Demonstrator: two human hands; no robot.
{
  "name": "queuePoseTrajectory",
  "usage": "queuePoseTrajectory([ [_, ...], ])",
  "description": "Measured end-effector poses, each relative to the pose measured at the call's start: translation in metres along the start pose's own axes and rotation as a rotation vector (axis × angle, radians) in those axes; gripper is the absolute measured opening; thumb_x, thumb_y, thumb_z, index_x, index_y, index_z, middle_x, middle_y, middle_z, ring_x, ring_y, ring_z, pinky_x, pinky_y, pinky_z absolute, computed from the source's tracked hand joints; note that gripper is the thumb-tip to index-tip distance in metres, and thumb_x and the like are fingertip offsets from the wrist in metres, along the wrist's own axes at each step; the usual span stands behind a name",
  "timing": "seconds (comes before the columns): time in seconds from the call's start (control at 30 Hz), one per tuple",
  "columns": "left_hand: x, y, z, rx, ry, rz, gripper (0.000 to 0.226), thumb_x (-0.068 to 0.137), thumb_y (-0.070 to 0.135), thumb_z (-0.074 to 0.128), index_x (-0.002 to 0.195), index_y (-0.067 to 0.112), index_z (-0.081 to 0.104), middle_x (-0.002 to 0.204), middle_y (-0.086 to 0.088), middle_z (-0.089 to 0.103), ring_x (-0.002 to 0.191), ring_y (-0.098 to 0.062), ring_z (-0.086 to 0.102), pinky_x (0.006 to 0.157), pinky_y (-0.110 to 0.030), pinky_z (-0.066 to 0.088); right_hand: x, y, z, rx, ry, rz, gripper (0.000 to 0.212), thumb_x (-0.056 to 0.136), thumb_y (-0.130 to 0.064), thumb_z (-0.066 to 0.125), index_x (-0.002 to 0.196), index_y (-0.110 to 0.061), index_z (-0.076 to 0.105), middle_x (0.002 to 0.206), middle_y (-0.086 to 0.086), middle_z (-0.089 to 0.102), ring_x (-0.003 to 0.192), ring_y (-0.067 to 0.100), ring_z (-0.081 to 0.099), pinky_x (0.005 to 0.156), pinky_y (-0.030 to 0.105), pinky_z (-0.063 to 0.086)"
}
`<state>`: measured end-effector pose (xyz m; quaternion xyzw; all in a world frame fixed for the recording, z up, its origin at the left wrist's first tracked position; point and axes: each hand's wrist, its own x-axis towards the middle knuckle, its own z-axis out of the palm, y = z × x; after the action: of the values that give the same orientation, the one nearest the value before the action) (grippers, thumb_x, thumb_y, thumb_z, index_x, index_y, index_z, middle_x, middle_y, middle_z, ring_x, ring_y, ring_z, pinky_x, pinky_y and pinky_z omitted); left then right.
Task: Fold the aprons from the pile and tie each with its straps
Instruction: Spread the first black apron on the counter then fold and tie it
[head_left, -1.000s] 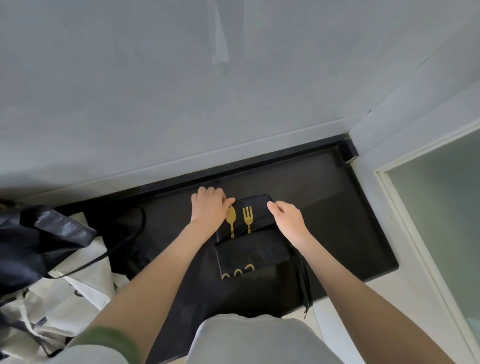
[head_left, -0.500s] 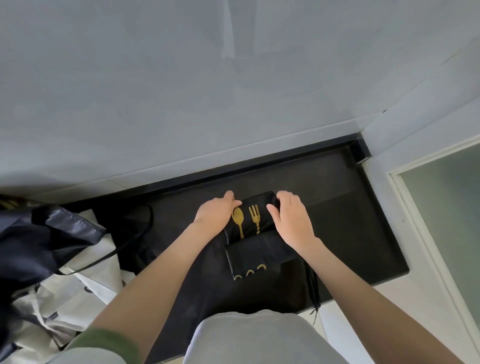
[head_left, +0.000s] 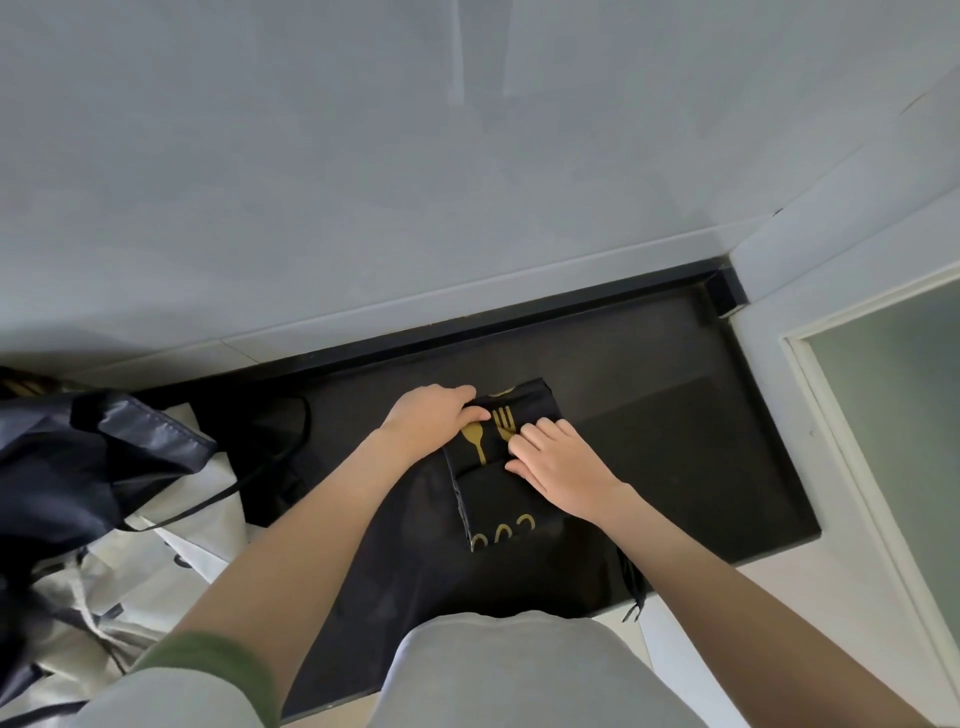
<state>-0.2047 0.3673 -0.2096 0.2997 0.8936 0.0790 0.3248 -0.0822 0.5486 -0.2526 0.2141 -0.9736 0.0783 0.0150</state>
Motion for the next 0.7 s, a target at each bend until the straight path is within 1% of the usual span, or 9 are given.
queuePoseTrajectory([
  [0.13,-0.008,0.004,-0.003,0.031,0.061,0.029,0.039,0.101,0.048,0.031,0.114,0.015,0.048,0.068,0.004,0.048,0.063,-0.015,0.052,0.057,-0.028,0.041,-0.002,-0.005,0.001,-0.031,0.012,0.062,0.022,0.092,-0.037,0.054,0.090,-0.016,0.059,0.084,-0.001,0.060,0.075,0.016,0.056,0.066,0.029,0.044],
  [0.23,-0.013,0.013,-0.009,0.005,0.127,0.053,0.033,0.102,0.045,0.032,0.105,0.017,0.049,0.076,0.003,0.052,0.070,-0.016,0.055,0.062,-0.029,0.047,0.001,-0.008,0.000,-0.064,0.048,0.077,0.025,0.088,-0.039,0.062,0.089,-0.015,0.059,0.081,0.000,0.060,0.072,0.017,0.055,0.063,0.029,0.043],
  [0.33,-0.020,0.025,-0.010,-0.035,0.165,0.092,0.026,0.102,0.042,0.034,0.092,0.021,0.045,0.084,0.004,0.051,0.075,-0.013,0.053,0.064,-0.027,0.042,0.006,-0.012,-0.003,-0.114,0.056,0.094,0.031,0.082,-0.043,0.070,0.088,-0.015,0.058,0.081,0.000,0.060,0.072,0.018,0.056,0.064,0.030,0.042],
  [0.4,-0.027,0.031,-0.008,-0.068,0.162,0.132,0.023,0.101,0.043,0.040,0.091,0.023,0.045,0.086,0.006,0.050,0.075,-0.012,0.052,0.064,-0.026,0.043,0.006,-0.015,-0.006,-0.132,0.083,0.144,0.037,0.079,-0.046,0.073,0.088,-0.014,0.057,0.080,0.000,0.060,0.072,0.019,0.056,0.064,0.031,0.041],
  [0.47,-0.035,0.034,-0.003,-0.108,0.126,0.170,0.021,0.096,0.043,0.051,0.092,0.024,0.045,0.089,0.007,0.051,0.077,-0.011,0.052,0.063,-0.023,0.041,0.005,-0.016,-0.010,-0.115,0.144,0.218,0.045,0.076,-0.049,0.075,0.091,-0.013,0.053,0.083,0.002,0.060,0.074,0.021,0.056,0.068,0.033,0.041],
  [0.53,-0.045,0.034,0.003,-0.096,0.085,0.217,0.021,0.092,0.037,0.060,0.099,0.023,0.045,0.095,0.007,0.050,0.084,-0.012,0.053,0.064,-0.020,0.037,0.002,-0.017,-0.017,-0.091,0.210,0.293,0.057,0.070,-0.048,0.080,0.101,-0.011,0.049,0.091,0.006,0.061,0.080,0.024,0.059,0.076,0.036,0.040],
  [0.6,-0.054,0.033,0.009,0.002,0.045,0.273,0.031,0.092,0.027,0.061,0.118,0.019,0.048,0.110,0.002,0.053,0.099,-0.015,0.054,0.075,-0.023,0.042,0.000,-0.018,-0.024,-0.087,0.243,0.334,0.071,0.062,-0.042,0.085,0.114,-0.011,0.047,0.103,0.010,0.063,0.092,0.027,0.060,0.085,0.040,0.043],
  [0.63,-0.057,0.032,0.012,0.059,0.035,0.298,0.038,0.092,0.024,0.059,0.128,0.017,0.046,0.119,0.000,0.052,0.105,-0.016,0.052,0.082,-0.025,0.043,-0.001,-0.018,-0.028,-0.101,0.243,0.325,0.076,0.062,-0.038,0.086,0.122,-0.012,0.046,0.110,0.011,0.062,0.101,0.027,0.057,0.090,0.041,0.042],
  [0.7,-0.063,0.031,0.020,0.126,0.038,0.325,0.042,0.094,0.019,0.056,0.134,0.014,0.043,0.128,-0.003,0.050,0.111,-0.017,0.050,0.088,-0.026,0.042,-0.004,-0.020,-0.034,-0.146,0.191,0.243,0.077,0.066,-0.026,0.082,0.133,-0.013,0.047,0.126,0.012,0.057,0.119,0.026,0.047,0.102,0.042,0.034],
])
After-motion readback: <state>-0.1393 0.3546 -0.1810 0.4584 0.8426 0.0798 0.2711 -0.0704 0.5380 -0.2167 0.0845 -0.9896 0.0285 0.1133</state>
